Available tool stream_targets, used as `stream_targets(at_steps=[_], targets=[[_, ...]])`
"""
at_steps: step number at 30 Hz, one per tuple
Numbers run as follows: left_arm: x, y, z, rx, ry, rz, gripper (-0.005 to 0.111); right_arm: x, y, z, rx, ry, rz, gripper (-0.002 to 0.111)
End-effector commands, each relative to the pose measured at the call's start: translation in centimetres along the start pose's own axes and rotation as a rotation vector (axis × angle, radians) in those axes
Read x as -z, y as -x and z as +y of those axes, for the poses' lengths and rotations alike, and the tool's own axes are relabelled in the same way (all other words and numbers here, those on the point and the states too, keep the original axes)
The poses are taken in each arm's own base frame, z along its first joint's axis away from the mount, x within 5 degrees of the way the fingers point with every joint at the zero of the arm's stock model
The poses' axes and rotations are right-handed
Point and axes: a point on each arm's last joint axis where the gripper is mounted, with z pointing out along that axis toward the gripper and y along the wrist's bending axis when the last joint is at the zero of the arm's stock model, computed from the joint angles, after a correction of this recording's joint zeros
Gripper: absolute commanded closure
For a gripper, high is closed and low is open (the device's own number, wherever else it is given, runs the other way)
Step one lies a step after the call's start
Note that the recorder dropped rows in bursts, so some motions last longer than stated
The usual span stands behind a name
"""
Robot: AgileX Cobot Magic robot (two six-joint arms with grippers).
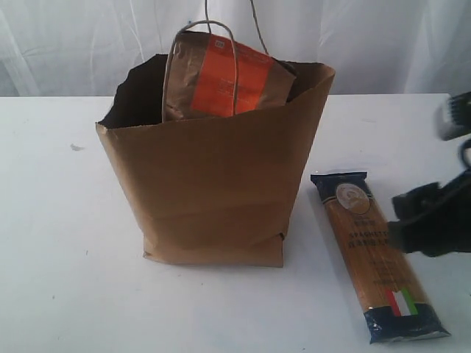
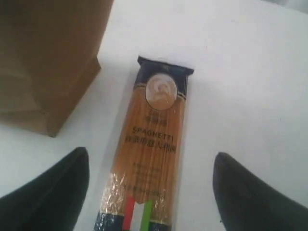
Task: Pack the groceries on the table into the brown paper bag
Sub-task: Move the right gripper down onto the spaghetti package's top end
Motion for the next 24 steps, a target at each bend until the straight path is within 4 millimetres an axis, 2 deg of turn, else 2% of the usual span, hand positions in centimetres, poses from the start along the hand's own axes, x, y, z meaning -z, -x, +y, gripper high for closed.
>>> stream_targets(at_steps=[1, 2, 4, 9, 12, 13, 15, 18, 24], targets=[[0.1, -0.1, 0.0, 0.003, 0.001, -0.012, 0.107, -6.5, 1.1, 1.6, 0.035, -0.108, 0.189, 0.035], [0.1, -0.1, 0.0, 0.003, 0.001, -0.012, 0.107, -8.5, 1.5, 1.8, 0.011, -0.114, 0.226, 0.034], [0.1, -0.1, 0.0, 0.003, 0.001, -0.012, 0.107, -10.3, 2.5, 2.0, -0.024, -0.08, 0.214, 0.034], [0.1, -0.1, 0.0, 0.003, 0.001, -0.012, 0.107, -12.1, 4.8, 0.4, -0.016, -0.127, 0.231, 0.034], [0.1, -0.1, 0.0, 0.003, 0.001, -0.012, 0.107, -13.8, 4.6, -1.5, -0.066, -0.116, 0.251, 0.034], [0.1, -0.1, 0.0, 0.003, 0.001, -0.012, 0.107, -15.4, 3.8, -2.6, -0.088, -0.087, 0.299, 0.034], [0.1, -0.1, 0.0, 0.003, 0.001, -0.012, 0.107, -17.4, 2.8, -3.6, -0.063, -0.071, 0.364, 0.034], [0.1, -0.1, 0.0, 0.003, 0.001, -0.012, 0.107, -20.3, 2.2, -4.1, -0.014, -0.066, 0.416, 0.034], [0.1, -0.1, 0.0, 0.003, 0.001, -0.012, 0.107, -24.7, 3.2, -4.0, -0.022, -0.06, 0.438, 0.034]])
